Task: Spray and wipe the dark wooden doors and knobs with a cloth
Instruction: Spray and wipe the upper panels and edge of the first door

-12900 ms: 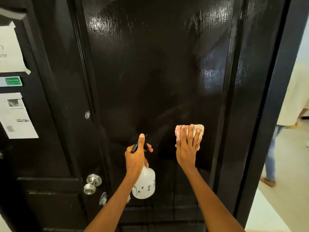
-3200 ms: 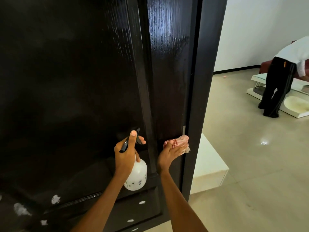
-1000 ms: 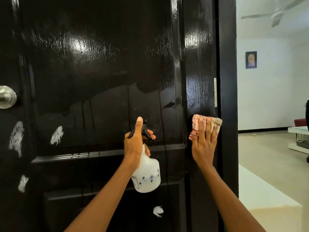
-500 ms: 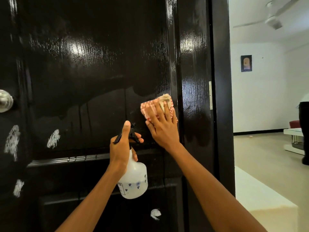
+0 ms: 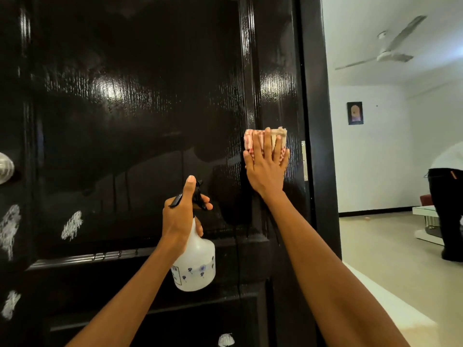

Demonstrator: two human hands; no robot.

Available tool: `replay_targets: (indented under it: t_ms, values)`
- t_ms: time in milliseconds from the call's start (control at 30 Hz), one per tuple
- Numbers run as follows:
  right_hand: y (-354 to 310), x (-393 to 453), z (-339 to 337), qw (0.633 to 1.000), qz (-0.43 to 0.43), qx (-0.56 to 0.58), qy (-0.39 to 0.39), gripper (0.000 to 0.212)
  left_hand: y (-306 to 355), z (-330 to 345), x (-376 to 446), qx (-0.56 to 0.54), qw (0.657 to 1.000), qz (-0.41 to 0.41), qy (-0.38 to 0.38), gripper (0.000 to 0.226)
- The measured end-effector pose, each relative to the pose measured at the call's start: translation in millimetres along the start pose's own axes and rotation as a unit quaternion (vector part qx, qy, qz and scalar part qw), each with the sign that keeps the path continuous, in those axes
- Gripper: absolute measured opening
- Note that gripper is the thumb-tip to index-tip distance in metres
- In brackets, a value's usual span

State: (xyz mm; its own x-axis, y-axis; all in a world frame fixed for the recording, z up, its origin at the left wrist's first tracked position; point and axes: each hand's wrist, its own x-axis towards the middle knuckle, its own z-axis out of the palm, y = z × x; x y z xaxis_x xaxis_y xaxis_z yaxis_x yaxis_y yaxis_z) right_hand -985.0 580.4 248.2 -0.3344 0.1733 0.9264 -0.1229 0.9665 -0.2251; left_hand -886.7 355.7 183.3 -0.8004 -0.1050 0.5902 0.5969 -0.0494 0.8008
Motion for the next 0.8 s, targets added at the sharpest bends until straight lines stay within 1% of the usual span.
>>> replay_targets:
  t_ms: [100,233,300,433,600,667,733,800]
  values:
    - [9.5,-25.2,7.9,1.000,-0.017,0.011,0.013,0.067,-0.1,0.2,3.1,0.000,1.000,0.000,0.000,0.073]
    - [38.1,-135.3,40.2,0.999,-0.028,0.000,0.021,0.064,-7.1,8.5,-3.9,0.001,1.000,-0.006,-0.010,0.073]
    - [47.4,-164.5,50.4,1.000,-0.025,-0.001,0.014,0.063,-10.5,10.8,-9.0,0.001,1.000,-0.007,-0.016,0.072]
    - [29.9,-135.5,46.1,0.999,-0.005,0.005,0.035,0.062,-12.0,3.3,-15.6,-0.005,1.000,-0.006,-0.007,0.071]
    - [-33.9,-33.1,24.3,0.994,-0.075,0.027,0.077,0.061,-2.6,-19.7,-8.0,0.005,1.000,0.009,0.013,0.070]
    - [-61.5,-1.7,17.1,0.994,-0.064,0.033,0.081,0.063,-1.3,-27.5,-2.6,0.006,1.000,0.018,0.022,0.071]
    - [-75.3,-3.0,22.9,0.993,-0.068,0.034,0.086,0.063,-3.2,-36.7,2.2,0.020,0.999,0.024,0.033,0.072]
    - [-70.2,-37.4,35.2,0.987,-0.132,0.028,0.089,0.062,-6.3,-43.9,3.2,0.024,0.999,0.022,0.037,0.072]
